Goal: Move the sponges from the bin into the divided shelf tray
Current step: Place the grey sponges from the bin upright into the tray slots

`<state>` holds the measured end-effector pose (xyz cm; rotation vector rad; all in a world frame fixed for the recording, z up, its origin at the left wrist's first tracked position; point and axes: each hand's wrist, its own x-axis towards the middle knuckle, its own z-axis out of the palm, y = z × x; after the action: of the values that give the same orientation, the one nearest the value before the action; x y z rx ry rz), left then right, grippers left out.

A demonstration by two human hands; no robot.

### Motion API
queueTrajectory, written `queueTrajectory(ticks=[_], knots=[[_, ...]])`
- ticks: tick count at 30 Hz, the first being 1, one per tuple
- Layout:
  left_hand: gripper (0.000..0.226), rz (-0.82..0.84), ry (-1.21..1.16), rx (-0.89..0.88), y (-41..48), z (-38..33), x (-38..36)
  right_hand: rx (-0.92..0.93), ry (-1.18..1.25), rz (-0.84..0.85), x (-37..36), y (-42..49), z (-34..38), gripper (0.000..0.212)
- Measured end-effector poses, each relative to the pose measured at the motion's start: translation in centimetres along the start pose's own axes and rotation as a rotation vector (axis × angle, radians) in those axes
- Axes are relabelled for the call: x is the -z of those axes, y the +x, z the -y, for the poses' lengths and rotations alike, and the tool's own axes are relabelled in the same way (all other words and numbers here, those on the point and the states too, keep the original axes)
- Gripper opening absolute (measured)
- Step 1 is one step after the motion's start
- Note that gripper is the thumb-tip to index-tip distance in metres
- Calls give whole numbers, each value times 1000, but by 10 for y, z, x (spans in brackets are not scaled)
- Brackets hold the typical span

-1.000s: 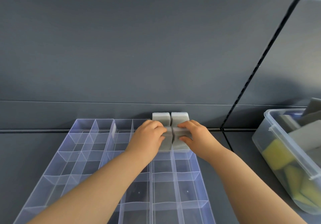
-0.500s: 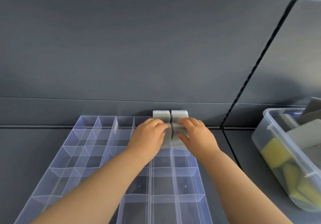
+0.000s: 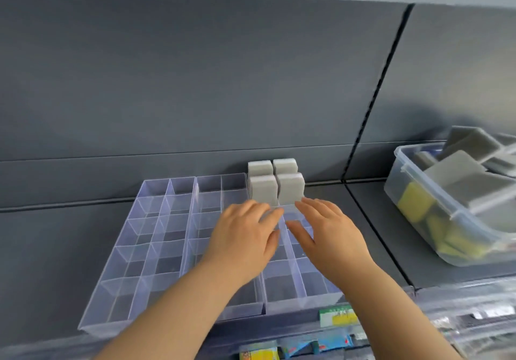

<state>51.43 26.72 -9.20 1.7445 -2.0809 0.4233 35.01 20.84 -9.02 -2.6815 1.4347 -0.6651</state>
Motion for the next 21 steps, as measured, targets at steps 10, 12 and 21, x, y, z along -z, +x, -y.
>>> queueTrajectory(ticks=[10,12,21], knots=[[44,130,-123,-119,-106,-35,37,-210,-4,92,12,-146,48,54],[43,159,-178,-127,-115,-51,34,-282,5,112,14,-177,42,54],[45,154,-291,-162,-80,-141,15,-619,23,42,83,-267,-50,50]])
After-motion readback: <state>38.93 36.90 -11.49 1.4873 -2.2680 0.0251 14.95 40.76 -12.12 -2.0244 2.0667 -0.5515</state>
